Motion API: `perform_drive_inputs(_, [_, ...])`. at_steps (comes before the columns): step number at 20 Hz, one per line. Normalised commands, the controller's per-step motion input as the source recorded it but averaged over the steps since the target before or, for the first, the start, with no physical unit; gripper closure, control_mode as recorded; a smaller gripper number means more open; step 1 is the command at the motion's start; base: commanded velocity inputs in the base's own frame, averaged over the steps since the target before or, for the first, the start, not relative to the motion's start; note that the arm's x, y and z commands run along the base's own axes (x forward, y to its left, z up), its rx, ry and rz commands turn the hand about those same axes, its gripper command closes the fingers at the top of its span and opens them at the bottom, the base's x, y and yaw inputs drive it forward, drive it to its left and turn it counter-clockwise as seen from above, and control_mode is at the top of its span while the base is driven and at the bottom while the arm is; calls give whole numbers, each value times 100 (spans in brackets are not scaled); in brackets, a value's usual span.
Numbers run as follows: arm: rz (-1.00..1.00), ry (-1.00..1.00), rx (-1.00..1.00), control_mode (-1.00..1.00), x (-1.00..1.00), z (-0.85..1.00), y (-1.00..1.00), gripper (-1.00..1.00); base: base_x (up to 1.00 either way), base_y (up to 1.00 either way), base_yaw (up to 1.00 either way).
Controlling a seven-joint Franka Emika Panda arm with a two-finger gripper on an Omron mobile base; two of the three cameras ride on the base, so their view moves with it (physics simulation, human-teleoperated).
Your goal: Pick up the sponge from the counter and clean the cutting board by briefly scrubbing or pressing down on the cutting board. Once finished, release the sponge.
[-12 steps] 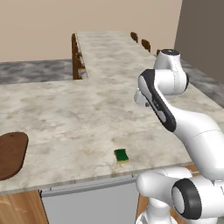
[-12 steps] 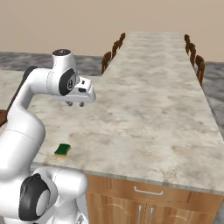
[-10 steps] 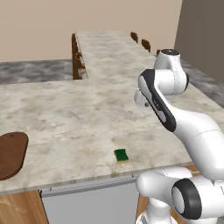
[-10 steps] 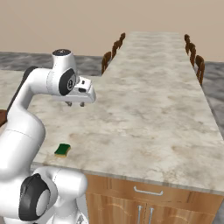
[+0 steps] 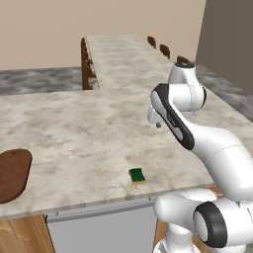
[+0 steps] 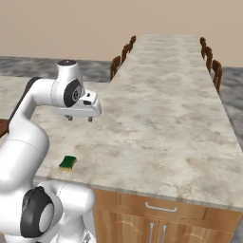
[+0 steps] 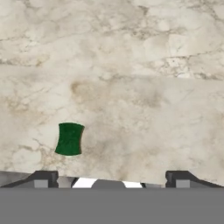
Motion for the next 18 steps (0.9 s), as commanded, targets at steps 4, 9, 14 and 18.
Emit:
perform_drive_inputs(4, [0, 3, 0, -100, 0, -49, 13, -100, 0, 0, 0])
perform_drive_inputs(9, [0, 7, 0, -100, 0, -54, 19, -100, 0, 0, 0])
perform_drive_inputs(14, [0, 21, 0, -100, -3, -58, 45, -100, 0, 0, 0])
perform_drive_inputs(18, [0, 16, 0, -100, -2, -53, 38, -100, 0, 0, 0])
